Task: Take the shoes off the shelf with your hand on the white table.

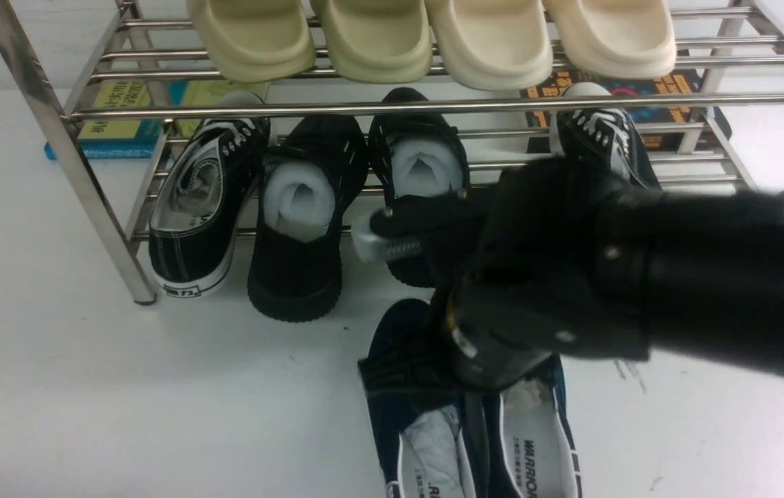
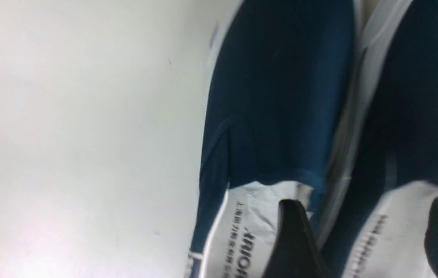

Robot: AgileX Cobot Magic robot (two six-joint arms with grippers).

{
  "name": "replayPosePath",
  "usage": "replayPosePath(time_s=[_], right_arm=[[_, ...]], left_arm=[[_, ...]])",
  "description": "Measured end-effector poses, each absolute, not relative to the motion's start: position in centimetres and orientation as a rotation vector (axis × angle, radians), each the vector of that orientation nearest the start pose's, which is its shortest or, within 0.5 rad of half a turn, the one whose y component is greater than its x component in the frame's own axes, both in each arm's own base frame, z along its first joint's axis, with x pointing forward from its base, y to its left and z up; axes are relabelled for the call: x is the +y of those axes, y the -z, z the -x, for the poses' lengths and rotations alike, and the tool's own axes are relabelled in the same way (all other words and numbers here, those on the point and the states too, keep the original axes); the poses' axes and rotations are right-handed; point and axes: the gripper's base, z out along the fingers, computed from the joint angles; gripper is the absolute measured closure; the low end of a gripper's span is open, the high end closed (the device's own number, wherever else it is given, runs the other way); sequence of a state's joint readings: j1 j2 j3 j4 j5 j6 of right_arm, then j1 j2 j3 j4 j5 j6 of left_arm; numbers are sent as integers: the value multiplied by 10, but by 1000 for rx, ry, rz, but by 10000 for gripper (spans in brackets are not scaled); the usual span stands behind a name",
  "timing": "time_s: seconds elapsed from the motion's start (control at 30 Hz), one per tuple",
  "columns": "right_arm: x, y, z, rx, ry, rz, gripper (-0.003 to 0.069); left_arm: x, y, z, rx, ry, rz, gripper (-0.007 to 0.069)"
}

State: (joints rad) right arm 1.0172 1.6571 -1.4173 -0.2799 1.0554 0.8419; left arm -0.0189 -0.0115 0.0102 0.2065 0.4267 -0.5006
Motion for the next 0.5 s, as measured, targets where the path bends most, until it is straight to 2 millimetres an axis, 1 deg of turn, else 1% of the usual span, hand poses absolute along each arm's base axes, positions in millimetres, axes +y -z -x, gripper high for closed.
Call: replayPosePath(time_s=[0.07, 0.1, 0.13, 0.17, 0.2, 0.23, 0.27, 0.3, 0.33, 0.37, 0.4, 0.47, 0.5], right_arm=[[272, -333, -196, 2644, -171, 408, 214], [271, -334, -196, 2643, -163, 415, 217], [260, -357, -191, 2601, -163, 456, 234], [252, -375, -187, 2552, -171, 492, 251], [250, -377, -186, 2546, -174, 490, 256], [236, -397, -180, 2474, -172, 541, 300], [227, -408, -175, 2440, -185, 562, 333], [225, -410, -174, 2433, -189, 566, 340], [208, -426, -164, 2386, -214, 577, 394], [199, -433, -159, 2363, -227, 583, 437], [182, -444, -148, 2325, -261, 574, 491], [161, -452, -135, 2292, -290, 559, 574], [156, -454, -132, 2284, -297, 555, 592]], left_arm=[[7, -173, -51, 1873, 144, 335, 382], [7, -173, -51, 1873, 144, 335, 382], [7, -173, -51, 1873, 144, 335, 382], [7, -173, -51, 1873, 144, 335, 382], [7, -173, -51, 1873, 144, 335, 382], [7, -173, -51, 1873, 144, 335, 382], [7, -173, -51, 1873, 144, 335, 382], [7, -173, -51, 1873, 144, 335, 382], [7, -173, -51, 1873, 144, 335, 382], [7, -173, -51, 1873, 144, 335, 382], [7, -173, -51, 1873, 144, 335, 382], [7, -173, -51, 1873, 144, 335, 382], [7, -173, -51, 1873, 144, 335, 382]])
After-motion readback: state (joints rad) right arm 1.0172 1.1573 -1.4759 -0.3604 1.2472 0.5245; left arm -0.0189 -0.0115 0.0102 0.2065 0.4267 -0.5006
